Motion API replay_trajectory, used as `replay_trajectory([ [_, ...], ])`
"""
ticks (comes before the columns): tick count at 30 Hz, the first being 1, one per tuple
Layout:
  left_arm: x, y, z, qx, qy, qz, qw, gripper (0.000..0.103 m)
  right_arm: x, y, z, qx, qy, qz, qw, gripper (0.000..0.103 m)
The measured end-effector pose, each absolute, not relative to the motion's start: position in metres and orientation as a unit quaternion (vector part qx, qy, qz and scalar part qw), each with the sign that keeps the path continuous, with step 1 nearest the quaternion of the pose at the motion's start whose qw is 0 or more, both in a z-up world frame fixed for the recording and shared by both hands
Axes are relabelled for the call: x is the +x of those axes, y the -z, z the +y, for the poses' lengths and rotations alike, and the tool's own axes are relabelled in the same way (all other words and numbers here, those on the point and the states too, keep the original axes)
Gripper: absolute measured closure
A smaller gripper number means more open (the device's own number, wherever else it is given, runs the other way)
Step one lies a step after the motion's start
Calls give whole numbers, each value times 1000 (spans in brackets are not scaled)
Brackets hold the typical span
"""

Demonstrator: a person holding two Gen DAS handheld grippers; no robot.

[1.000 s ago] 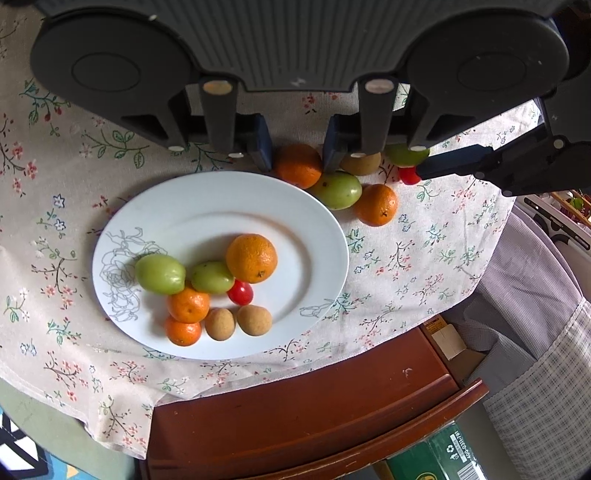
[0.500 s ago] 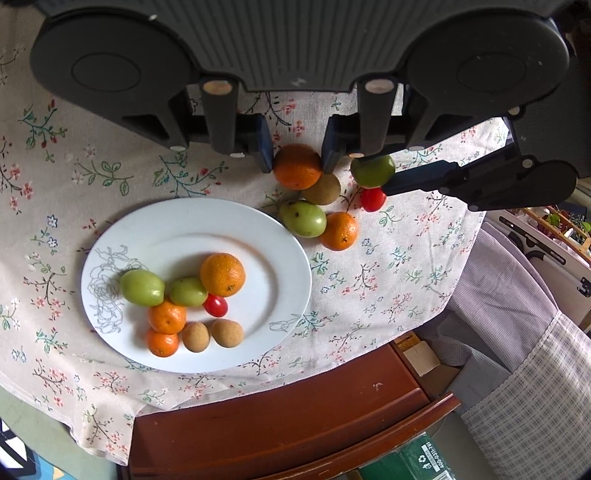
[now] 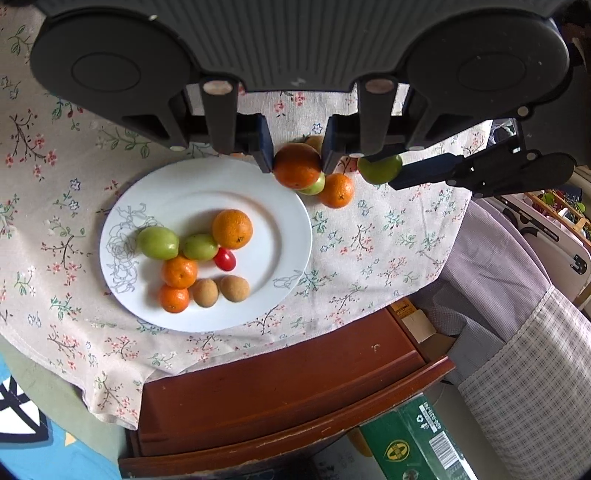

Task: Organize fruits
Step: 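Grasp a green fruit with the left gripper while the right gripper grasps an orange, then carry the green fruit and orange onto the plate and open both grippers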

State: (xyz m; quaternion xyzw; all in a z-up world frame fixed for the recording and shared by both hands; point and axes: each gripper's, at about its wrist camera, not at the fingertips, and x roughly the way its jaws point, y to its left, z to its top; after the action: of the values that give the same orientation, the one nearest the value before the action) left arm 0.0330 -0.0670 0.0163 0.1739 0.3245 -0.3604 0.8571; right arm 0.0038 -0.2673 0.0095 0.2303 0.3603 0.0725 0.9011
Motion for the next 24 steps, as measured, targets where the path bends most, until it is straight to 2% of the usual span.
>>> replay_trajectory([
  [11, 57, -35, -79, 104, 352, 315, 875, 78, 1, -42, -312, 255, -34, 302, 918, 75],
  [24, 87, -18, -102, 57, 340, 337, 876, 78, 18, -29, -339, 272, 28, 302, 913, 75],
])
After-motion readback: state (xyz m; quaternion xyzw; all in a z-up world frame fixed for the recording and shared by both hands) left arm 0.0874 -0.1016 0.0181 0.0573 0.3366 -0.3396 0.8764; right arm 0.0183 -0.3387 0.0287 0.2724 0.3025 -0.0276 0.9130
